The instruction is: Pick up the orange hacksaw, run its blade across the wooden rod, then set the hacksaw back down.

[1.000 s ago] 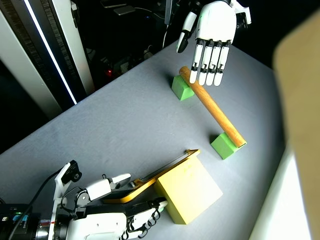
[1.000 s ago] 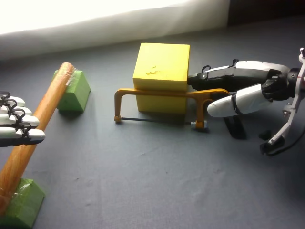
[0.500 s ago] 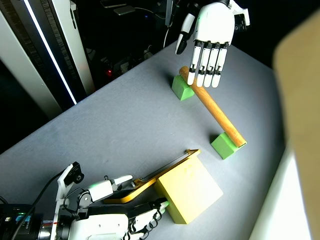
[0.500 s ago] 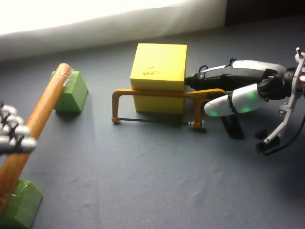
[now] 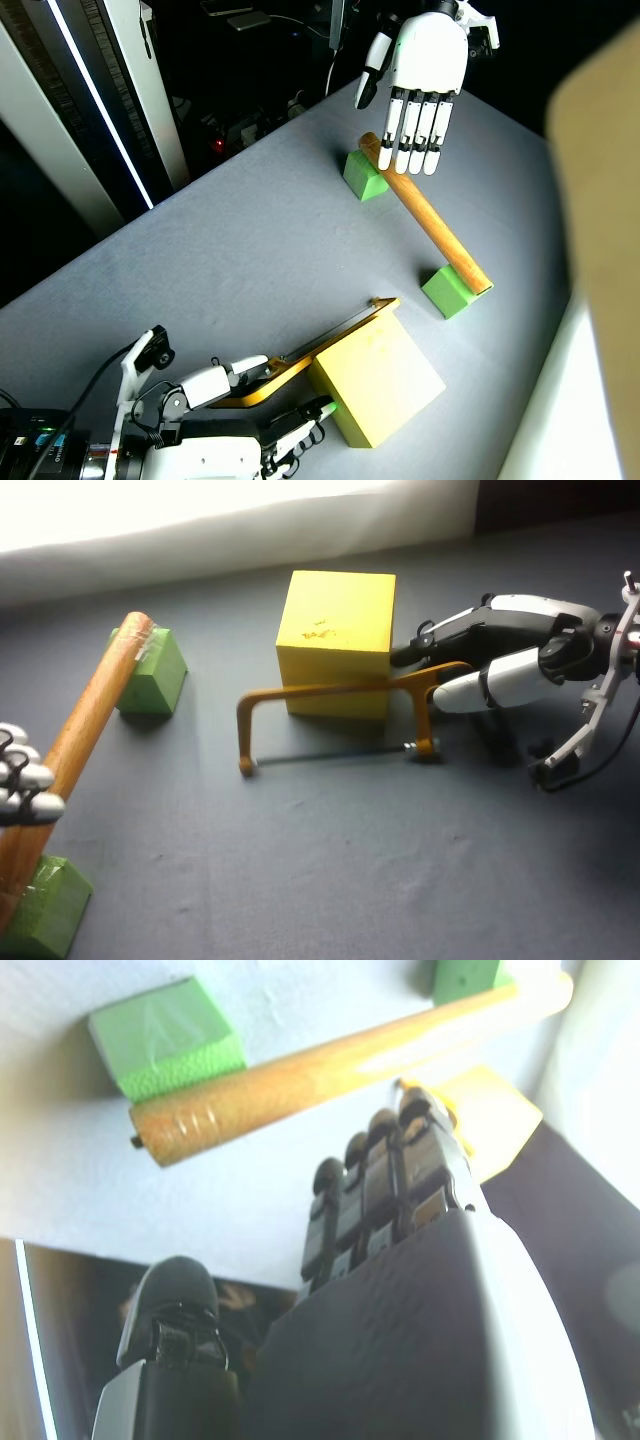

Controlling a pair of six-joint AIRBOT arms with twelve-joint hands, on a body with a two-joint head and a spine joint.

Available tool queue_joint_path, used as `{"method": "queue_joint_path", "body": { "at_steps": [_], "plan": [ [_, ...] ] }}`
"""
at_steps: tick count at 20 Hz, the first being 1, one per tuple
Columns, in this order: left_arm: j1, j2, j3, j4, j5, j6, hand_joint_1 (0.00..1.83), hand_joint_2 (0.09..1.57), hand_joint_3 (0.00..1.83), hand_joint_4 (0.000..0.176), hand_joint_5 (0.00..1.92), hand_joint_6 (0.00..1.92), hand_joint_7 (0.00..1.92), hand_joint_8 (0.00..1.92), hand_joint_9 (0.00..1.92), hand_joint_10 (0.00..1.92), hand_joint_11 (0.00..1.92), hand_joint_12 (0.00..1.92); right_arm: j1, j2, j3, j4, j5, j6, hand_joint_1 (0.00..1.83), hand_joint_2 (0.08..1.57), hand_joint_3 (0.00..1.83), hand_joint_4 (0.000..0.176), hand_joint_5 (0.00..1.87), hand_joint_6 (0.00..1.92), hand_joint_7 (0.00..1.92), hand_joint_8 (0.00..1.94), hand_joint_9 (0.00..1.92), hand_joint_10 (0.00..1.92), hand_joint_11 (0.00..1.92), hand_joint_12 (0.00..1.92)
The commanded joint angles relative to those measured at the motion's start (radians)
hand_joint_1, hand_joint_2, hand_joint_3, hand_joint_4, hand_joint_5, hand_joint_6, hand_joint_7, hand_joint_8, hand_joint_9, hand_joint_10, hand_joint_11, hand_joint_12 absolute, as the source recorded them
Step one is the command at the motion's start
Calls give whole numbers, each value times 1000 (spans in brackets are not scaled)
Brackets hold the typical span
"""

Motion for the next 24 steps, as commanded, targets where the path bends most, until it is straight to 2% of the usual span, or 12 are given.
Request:
{"method": "queue_joint_path", "body": {
  "at_steps": [1, 4, 5, 6, 8, 12, 13, 14, 16, 17, 20, 24],
  "plan": [
    [-2, 12, 9, -14, -51, -8, 99, 1327, 4, 0, 79, 0, 37, 0, 24, 0, 5, 5, 12, -9, -4, 32, 103, 3, 1354, 1185, 0, 0, 731, 1096, 920, 1169, 799, 1385, 483, 1162],
    [6, 15, 17, 47, -56, -31, 106, 1321, 1, 0, 80, 0, 43, 1, 24, 0, 2, 4, 12, -10, -4, 41, 107, -6, 1364, 1167, 1, 0, 757, 1100, 923, 1137, 844, 1355, 570, 1093],
    [8, 15, 18, 59, -56, -32, 120, 1323, 0, 0, 91, 4, 44, 1, 7, 0, 11, 10, 12, -9, -4, 42, 110, -9, 1378, 1131, 0, 0, 824, 976, 973, 1075, 959, 1246, 617, 1047],
    [9, 15, 17, 59, -54, -34, 131, 1325, 1, 0, 78, 0, 32, 0, 1, 0, 1, 1, 11, -9, -4, 50, 116, -16, 1380, 1123, 0, 0, 857, 928, 983, 1069, 964, 1232, 621, 1029],
    [11, 15, 14, 60, -53, -34, 149, 1319, 0, 0, 90, 4, 39, 3, 3, 1, 6, 3, 11, -8, -4, 69, 129, -34, 1376, 1134, 3, 0, 835, 954, 942, 1141, 952, 1247, 599, 1021],
    [13, 17, 0, 82, -47, -56, 179, 1316, 0, 0, 101, 8, 33, 8, 10, 3, 14, 7, 8, 20, -16, 72, 185, -39, 1377, 1128, 0, 0, 862, 939, 947, 1137, 952, 1224, 640, 997],
    [14, 18, -6, 82, -41, -56, 158, 1315, 0, 0, 106, 7, 44, 9, 14, 4, 23, 12, 6, 42, -38, 102, 186, -71, 1377, 1128, 0, 0, 872, 924, 938, 1149, 954, 1225, 649, 992],
    [17, 18, -10, 82, -41, -57, 151, 1322, 2, 0, 94, 0, 32, 2, 4, 0, 14, 9, 5, 63, -66, 138, 189, -109, 1374, 1143, 0, 0, 821, 988, 917, 1181, 935, 1260, 614, 1013],
    [30, 18, -17, 82, -27, -58, 140, 1323, 2, 0, 98, 2, 41, 5, 11, 3, 23, 14, -3, 106, -122, 204, 191, -165, 1377, 1132, 0, 0, 846, 952, 937, 1147, 960, 1225, 630, 1005],
    [37, 18, -22, 82, -14, -58, 139, 1318, 0, 0, 103, 4, 71, 15, 36, 12, 47, 26, -10, 134, -163, 258, 191, -214, 1372, 1145, 3, 0, 825, 987, 916, 1186, 915, 1283, 593, 1024],
    [49, 17, -35, 82, 21, -74, 180, 1304, 0, 0, 110, 5, 69, 2, 42, 5, 42, 37, -30, 219, -267, 388, 217, -325, 1372, 1145, 0, 0, 828, 980, 919, 1190, 915, 1273, 584, 1039],
    [55, 15, -42, 82, 34, -84, 168, 1313, 0, 0, 98, 2, 69, 2, 37, 3, 40, 48, -86, 314, -390, 605, 328, -483, 1375, 1135, 0, 0, 859, 940, 937, 1162, 923, 1258, 617, 1026]
  ]
}}
